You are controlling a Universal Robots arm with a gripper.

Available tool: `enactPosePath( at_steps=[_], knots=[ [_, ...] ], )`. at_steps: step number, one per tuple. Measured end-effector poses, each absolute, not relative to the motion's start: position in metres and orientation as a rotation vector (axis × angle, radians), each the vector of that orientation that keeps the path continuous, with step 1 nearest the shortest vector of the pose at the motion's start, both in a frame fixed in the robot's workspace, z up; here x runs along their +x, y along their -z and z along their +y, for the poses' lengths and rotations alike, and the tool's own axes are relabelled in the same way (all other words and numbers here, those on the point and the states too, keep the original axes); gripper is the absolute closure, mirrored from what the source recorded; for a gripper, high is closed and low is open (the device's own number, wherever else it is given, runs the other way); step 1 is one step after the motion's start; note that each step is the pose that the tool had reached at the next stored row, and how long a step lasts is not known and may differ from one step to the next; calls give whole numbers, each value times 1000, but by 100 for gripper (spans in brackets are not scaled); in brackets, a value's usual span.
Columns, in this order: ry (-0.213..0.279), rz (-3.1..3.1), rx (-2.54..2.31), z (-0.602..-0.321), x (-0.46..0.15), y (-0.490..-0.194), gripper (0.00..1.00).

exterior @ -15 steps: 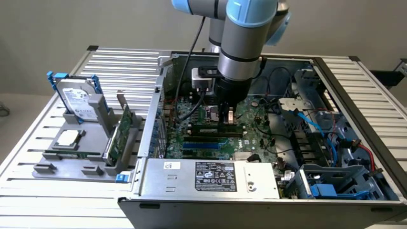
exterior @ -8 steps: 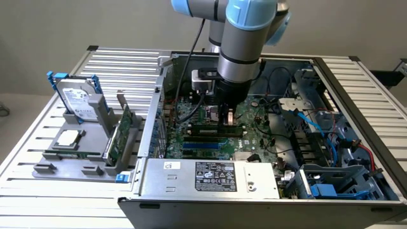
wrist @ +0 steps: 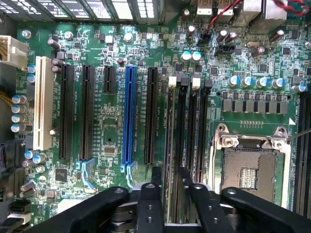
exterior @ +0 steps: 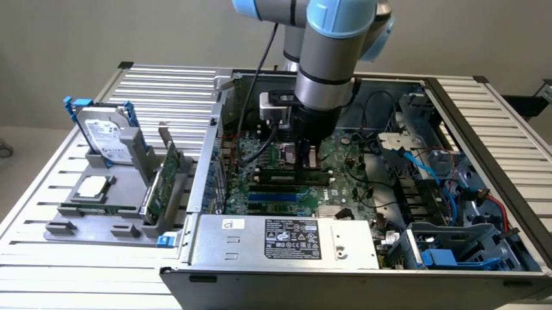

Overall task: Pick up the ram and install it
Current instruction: 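Insert the ram into the slot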

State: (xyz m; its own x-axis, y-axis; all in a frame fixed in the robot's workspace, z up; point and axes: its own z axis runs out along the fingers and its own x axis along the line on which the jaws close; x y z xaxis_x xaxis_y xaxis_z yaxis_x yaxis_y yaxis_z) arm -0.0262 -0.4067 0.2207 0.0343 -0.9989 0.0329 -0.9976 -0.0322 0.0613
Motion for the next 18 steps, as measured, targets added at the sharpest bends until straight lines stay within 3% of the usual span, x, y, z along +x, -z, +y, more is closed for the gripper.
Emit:
enactPosePath(
  at_steps=[4, 16, 18],
  knots=[
    [37, -2136, 2209, -407, -26, -230, 55],
    [43, -2135, 2209, -407, -26, -263, 56],
    [43, -2135, 2209, -407, -26, -263, 69]
  ],
)
